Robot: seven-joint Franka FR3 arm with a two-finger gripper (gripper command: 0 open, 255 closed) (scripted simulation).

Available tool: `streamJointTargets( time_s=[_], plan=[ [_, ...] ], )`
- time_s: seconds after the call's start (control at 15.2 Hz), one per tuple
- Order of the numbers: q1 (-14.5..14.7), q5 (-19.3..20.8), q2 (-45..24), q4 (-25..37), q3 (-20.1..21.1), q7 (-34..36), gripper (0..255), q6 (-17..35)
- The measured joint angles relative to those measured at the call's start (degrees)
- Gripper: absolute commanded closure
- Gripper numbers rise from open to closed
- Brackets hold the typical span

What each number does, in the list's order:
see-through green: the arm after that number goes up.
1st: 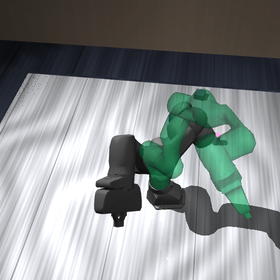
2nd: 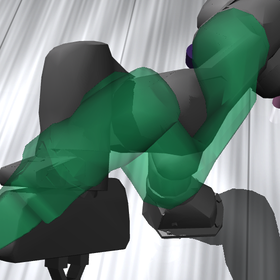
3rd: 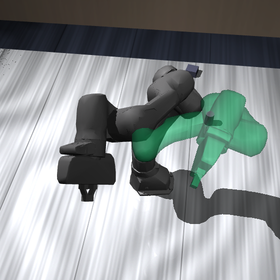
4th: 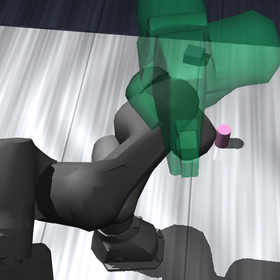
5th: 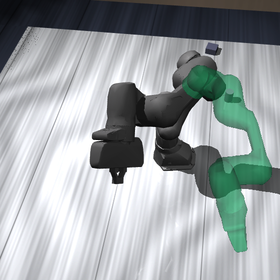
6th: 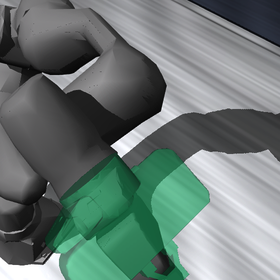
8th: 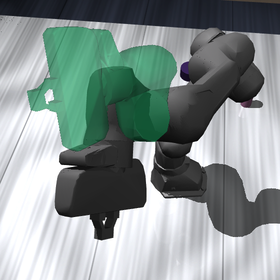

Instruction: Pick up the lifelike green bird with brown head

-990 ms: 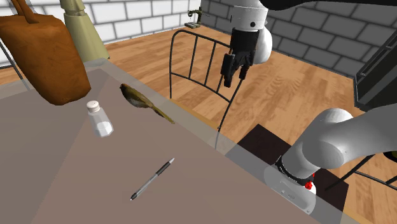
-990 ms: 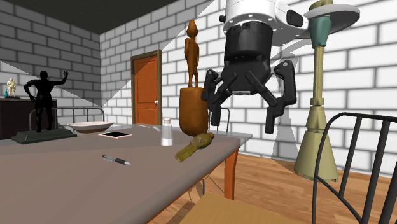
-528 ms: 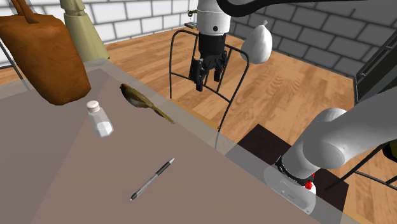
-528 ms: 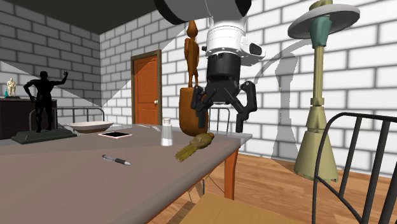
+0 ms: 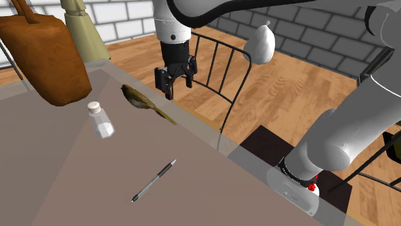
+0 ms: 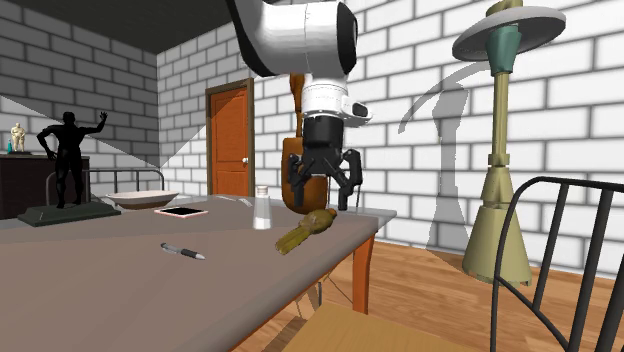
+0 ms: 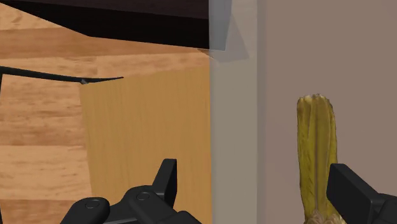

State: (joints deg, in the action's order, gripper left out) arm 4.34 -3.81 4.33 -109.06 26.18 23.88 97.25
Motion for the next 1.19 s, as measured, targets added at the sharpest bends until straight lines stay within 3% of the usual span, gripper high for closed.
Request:
streamJointTargets(
  time_s=[0.4,0.92,0.99,1.19],
  plan=[
    [4.2,7.6,-15.2,14.2,3.3,7.4,0,-1.5],
    [5.3,9.3,-18.4,12.2,3.4,8.9,0,3.1],
    [5.3,9.4,-18.5,12.0,3.4,9.0,255,3.4],
    [5.4,9.4,-18.7,11.9,3.4,9.1,255,3.7]
  ],
)
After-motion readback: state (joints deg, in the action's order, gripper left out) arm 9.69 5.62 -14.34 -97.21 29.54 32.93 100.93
